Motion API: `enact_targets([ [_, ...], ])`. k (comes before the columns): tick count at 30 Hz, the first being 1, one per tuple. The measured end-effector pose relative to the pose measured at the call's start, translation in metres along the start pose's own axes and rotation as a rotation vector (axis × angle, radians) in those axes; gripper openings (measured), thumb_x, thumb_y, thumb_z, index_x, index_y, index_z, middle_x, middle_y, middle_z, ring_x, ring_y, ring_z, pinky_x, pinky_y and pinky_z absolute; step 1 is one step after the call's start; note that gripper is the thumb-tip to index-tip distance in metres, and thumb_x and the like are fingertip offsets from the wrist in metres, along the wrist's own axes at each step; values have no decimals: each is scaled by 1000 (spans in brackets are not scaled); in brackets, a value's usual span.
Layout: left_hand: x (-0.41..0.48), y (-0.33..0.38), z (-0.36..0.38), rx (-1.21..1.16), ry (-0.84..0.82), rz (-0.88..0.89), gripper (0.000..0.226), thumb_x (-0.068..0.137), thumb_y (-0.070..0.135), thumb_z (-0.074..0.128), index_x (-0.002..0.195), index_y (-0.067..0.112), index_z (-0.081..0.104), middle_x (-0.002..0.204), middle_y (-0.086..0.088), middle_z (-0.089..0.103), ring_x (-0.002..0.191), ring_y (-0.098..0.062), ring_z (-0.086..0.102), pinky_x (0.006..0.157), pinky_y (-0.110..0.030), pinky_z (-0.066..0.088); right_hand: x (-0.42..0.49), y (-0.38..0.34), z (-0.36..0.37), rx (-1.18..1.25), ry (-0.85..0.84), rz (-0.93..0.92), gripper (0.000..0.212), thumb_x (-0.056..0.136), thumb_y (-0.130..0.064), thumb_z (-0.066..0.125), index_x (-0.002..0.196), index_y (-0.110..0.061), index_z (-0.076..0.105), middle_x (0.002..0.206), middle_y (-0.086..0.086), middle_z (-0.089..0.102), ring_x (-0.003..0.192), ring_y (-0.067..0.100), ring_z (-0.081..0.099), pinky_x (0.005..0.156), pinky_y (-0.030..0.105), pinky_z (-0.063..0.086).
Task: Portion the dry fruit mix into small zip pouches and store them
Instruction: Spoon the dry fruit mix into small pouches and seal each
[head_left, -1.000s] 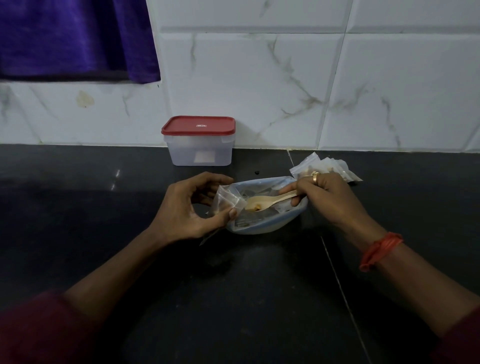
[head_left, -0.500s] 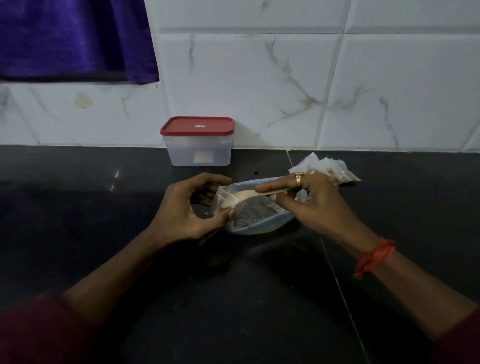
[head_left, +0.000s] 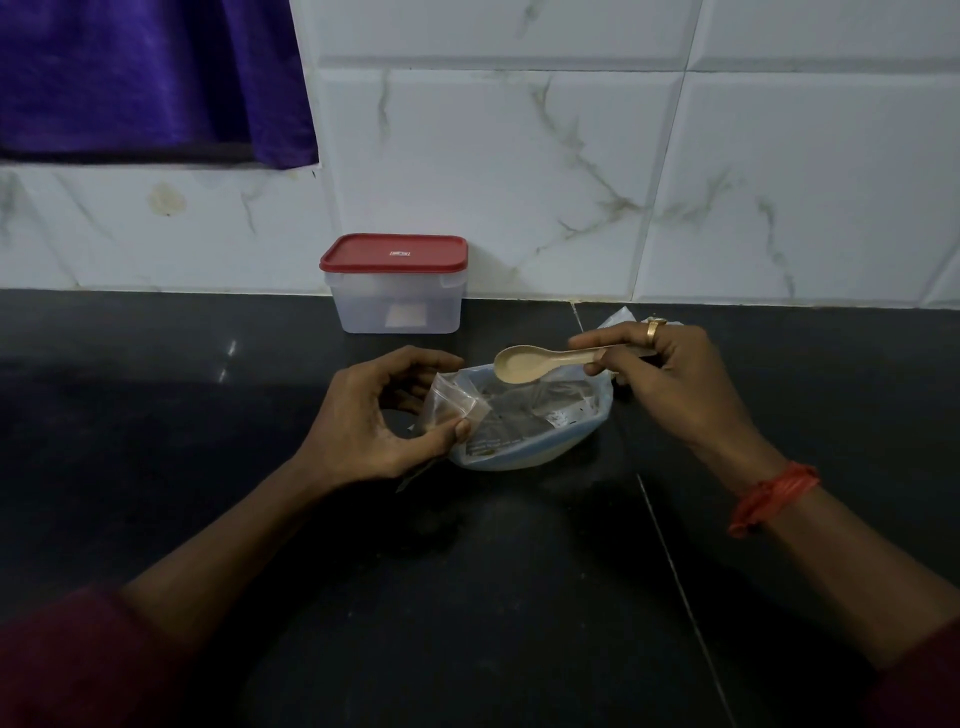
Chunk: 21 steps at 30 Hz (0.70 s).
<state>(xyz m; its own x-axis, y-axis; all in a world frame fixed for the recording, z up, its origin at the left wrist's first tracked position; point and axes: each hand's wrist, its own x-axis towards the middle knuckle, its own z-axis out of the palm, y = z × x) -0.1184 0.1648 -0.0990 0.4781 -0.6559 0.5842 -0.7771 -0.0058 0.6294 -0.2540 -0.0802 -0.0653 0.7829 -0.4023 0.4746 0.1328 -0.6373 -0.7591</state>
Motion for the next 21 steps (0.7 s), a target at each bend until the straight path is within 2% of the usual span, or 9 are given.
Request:
enact_targets([
  [2,0,1,0,-2,3,1,59,74,42,79,125,15,65,116,9,70,104,-8,69,82,-18,57,1,3,-4,-171,81,-50,21,90,-24,60,94,-33,79,72,-12,73,78,5,70,85,27,53],
  [4,0,1,1,-4,5,1,59,75,42,79,125,15,65,115,9,71,104,-7,69,82,-18,57,2,6,-9,-428,153,-150,29,84,-43,50,89,-38,78,62,-18,66,66,3,62,93,35,39],
  [7,0,1,1,-12,4,-1,58,75,40,80,125,15,65,116,9,70,104,-8,69,82,-17,56,2,7,-16,-694,183,-309,30,86,-41,47,86,-36,77,66,-25,58,66,-1,51,93,38,26],
  [10,0,1,0,-6,-1,-2,58,75,40,81,125,16,65,116,9,70,105,-8,68,83,-18,56,0,6,-15,-845,119,-451,24,88,-34,52,85,-33,76,77,-13,67,72,8,60,96,40,25],
  [12,0,1,0,-2,-6,-4,58,75,40,81,126,17,64,117,10,70,105,-8,68,83,-19,57,0,7,-12,-960,89,-506,27,90,-33,50,82,-30,76,76,-8,67,73,14,62,98,42,25],
  [15,0,1,0,-9,-9,-4,58,75,40,80,126,16,64,117,9,70,106,-8,68,83,-20,58,1,8,-5,-1035,111,-528,35,93,-32,43,75,-25,72,71,-4,62,68,17,59,98,42,26],
  [21,-1,1,3,12,3,0,54,76,25,86,124,14,65,116,7,71,105,-9,69,83,-24,59,4,12,-2,-931,132,-418,38,91,-31,40,74,-23,73,69,-5,64,63,16,57,95,42,28],
])
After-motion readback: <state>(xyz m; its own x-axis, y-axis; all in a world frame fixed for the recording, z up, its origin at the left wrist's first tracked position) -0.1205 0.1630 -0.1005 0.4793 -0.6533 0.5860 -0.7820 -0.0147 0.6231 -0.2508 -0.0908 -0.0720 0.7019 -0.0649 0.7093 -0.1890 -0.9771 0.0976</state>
